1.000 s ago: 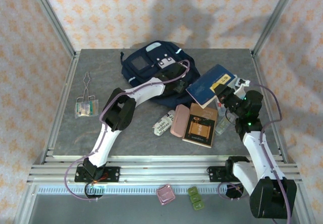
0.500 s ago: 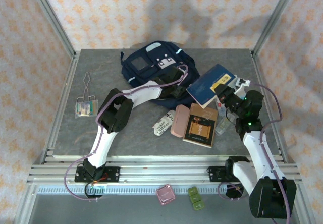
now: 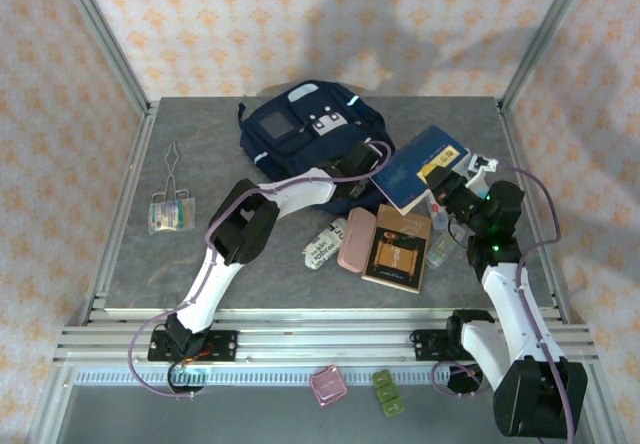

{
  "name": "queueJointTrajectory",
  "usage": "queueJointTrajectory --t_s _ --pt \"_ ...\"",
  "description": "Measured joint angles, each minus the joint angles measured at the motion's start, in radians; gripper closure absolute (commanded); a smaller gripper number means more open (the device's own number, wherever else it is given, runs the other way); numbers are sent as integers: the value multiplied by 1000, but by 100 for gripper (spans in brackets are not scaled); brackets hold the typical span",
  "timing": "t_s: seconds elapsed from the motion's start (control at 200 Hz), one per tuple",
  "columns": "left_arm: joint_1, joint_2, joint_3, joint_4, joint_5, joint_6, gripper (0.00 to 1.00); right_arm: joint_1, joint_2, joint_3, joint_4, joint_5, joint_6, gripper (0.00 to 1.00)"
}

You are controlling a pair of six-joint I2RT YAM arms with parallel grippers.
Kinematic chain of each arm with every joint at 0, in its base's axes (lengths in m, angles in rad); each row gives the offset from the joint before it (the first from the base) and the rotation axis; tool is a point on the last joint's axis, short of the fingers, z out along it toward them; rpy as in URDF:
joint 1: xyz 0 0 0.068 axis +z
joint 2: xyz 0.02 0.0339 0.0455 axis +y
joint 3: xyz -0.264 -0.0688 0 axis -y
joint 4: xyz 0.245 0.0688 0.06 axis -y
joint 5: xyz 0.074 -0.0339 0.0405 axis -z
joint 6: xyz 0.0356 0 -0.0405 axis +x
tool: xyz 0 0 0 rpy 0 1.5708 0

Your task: Pack the student bag

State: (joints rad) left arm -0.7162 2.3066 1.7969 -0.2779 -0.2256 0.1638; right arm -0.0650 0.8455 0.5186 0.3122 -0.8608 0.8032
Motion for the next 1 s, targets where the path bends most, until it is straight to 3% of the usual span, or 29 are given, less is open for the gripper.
queueJointTrajectory --t_s 0.02,0.235,0.395,0.606,0.781,1.001 --pt "0 0 0 1 0 7 100 -1 -2 0 -2 0 0 100" --pt "3 -25 -27 17 -8 -6 100 -40 -12 -3 -6 4 19 100" --pt "28 -122 -76 4 -17 -10 100 -100 -16 -42 9 4 54 100" --pt "82 -264 -53 -33 -60 -10 100 -93 -5 -62 32 5 95 100" --pt "104 -304 0 -36 -81 -18 100 55 70 -61 85 41 103 100" --pt "106 -304 49 -81 -101 -32 100 235 300 -35 220 112 141 100"
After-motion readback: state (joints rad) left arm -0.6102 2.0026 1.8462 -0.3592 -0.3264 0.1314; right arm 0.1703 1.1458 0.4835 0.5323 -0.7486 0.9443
